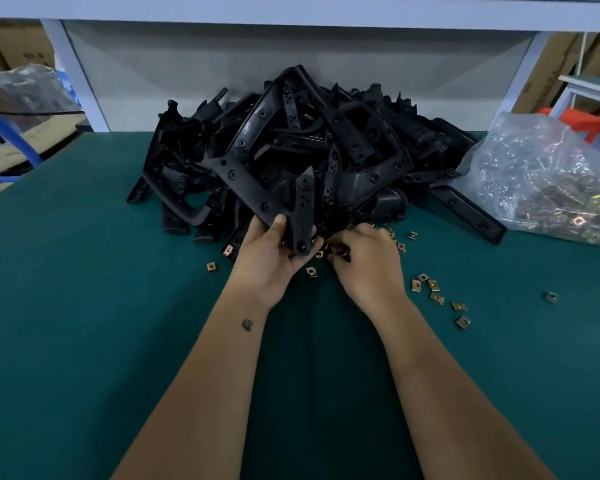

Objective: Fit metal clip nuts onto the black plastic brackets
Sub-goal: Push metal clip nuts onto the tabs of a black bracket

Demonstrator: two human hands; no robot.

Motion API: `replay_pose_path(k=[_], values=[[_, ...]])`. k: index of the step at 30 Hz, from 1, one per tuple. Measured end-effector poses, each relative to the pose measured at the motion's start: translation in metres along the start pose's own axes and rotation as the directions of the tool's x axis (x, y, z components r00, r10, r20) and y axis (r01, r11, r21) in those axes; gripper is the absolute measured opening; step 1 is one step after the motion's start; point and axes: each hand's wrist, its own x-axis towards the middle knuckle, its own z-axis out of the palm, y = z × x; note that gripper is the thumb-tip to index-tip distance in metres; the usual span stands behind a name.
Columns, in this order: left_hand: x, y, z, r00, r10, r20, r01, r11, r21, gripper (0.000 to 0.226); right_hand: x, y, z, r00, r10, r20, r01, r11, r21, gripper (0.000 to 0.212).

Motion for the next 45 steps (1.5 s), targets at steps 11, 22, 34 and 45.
replay_pose_path(k=[11,22,34,45], values=[[0.001,-0.003,0.005,0.998,0.054,-0.038,-0.054,0.998,-0.012,0.013,0.001,-0.006,-0.006,0.979,0.131,-0.156,-0.018,0.818,0.575,0.022],[-0.004,0.001,0.006,0.999,0.023,0.033,-0.021,0.997,-0.077,0.025,0.000,-0.015,-0.016,0.974,0.155,0.163,-0.178,0.084,0.980,0.016],[-0.008,0.005,0.009,0.994,0.097,0.054,-0.091,0.990,-0.104,0.040,0.001,-0.014,-0.016,0.962,0.124,0.244,-0.236,-0.080,0.969,0.012],[-0.010,-0.007,0.015,0.995,-0.004,0.101,0.001,1.000,0.029,0.039,0.003,-0.014,-0.018,0.962,0.152,0.228,-0.207,-0.139,0.968,0.023]])
